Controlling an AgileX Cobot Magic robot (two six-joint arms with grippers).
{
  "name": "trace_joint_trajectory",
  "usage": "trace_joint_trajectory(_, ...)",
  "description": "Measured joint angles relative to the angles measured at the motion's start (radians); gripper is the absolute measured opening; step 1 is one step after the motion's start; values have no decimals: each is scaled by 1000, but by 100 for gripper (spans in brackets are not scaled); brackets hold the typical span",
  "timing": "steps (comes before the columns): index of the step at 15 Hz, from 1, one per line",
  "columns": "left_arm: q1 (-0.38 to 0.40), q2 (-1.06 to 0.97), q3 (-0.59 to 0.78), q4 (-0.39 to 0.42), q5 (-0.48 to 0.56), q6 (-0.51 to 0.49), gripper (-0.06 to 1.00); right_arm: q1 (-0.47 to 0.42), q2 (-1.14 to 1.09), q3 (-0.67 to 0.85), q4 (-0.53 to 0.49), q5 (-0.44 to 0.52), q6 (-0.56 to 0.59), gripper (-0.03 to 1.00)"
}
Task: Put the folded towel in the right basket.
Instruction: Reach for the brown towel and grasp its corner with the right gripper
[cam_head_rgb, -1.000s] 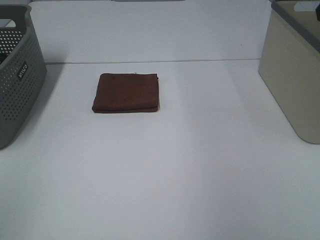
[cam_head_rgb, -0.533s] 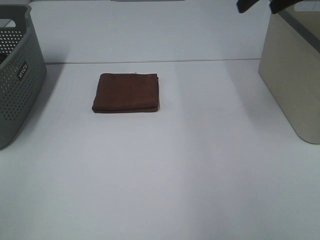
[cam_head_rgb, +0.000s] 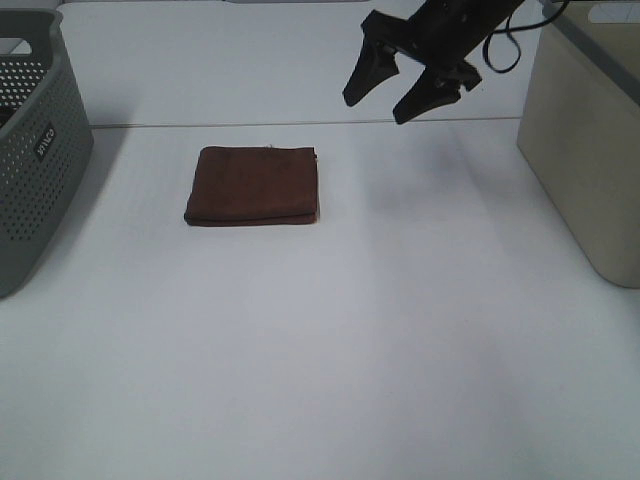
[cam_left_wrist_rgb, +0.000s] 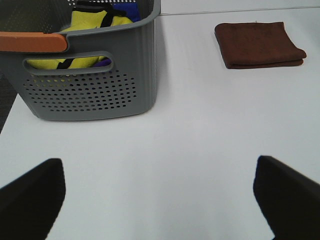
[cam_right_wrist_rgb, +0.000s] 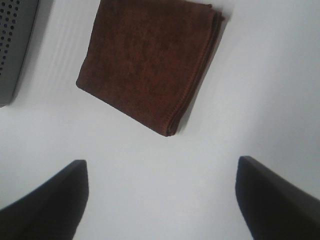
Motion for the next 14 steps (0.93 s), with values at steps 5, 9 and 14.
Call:
trace_joint_trajectory(5,0,0,0,0,0,0,97,0,227,-125,109,13,0,77)
trace_joint_trajectory(9,0,0,0,0,0,0,97,0,339,-217,159,14,0,77)
trace_joint_trajectory(14,0,0,0,0,0,0,97,32,412,-249,242,-35,0,77)
